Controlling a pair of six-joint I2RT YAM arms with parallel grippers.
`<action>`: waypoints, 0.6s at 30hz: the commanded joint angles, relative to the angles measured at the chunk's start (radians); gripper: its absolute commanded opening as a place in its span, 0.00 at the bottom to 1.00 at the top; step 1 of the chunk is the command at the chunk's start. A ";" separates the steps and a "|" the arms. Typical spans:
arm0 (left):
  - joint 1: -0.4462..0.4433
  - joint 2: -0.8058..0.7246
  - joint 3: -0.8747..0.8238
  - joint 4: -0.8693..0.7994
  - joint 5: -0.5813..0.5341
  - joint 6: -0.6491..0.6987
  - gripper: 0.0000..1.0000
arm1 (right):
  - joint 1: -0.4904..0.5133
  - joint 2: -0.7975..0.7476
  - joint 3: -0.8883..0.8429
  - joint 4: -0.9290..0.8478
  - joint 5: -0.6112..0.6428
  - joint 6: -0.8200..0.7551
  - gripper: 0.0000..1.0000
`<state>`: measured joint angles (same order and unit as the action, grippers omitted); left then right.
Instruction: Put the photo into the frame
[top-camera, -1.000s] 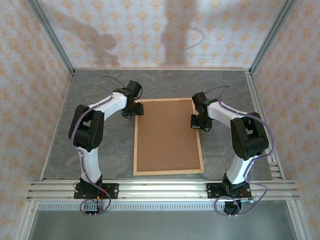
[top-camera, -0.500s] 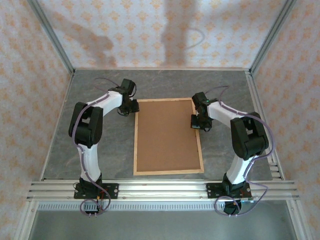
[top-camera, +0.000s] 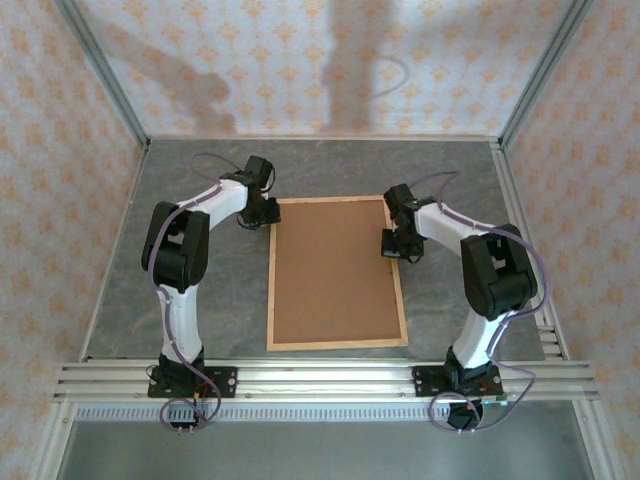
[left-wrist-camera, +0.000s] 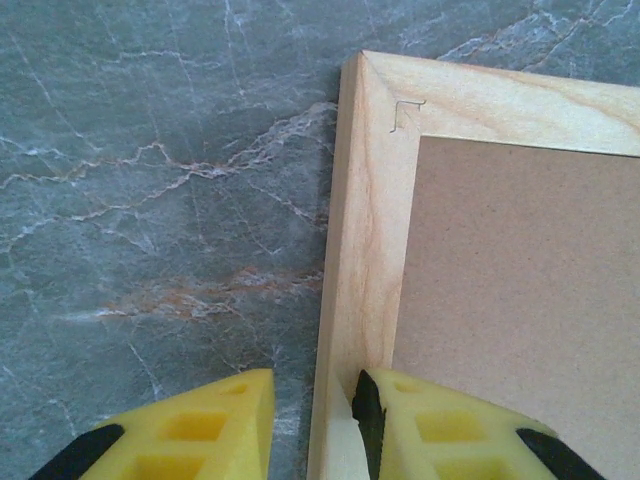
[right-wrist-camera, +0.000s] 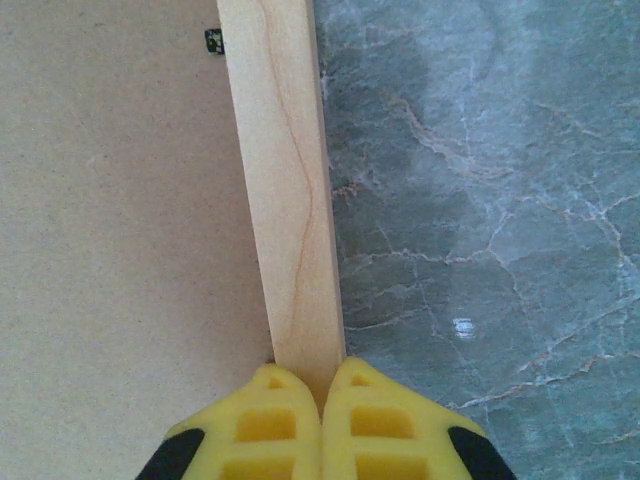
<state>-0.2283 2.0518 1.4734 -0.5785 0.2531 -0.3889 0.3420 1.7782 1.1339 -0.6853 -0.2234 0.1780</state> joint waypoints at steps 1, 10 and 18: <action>-0.034 0.059 0.002 -0.074 -0.045 0.038 0.31 | 0.015 0.053 -0.010 0.009 -0.006 -0.003 0.03; -0.088 0.113 -0.006 -0.159 -0.059 0.067 0.31 | 0.013 0.048 -0.010 0.010 -0.006 -0.003 0.04; -0.114 0.100 -0.051 -0.187 -0.038 0.061 0.31 | 0.012 0.037 -0.017 0.009 0.001 -0.004 0.03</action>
<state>-0.2897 2.0785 1.5005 -0.6186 0.1440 -0.3428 0.3420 1.7782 1.1339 -0.6853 -0.2230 0.1780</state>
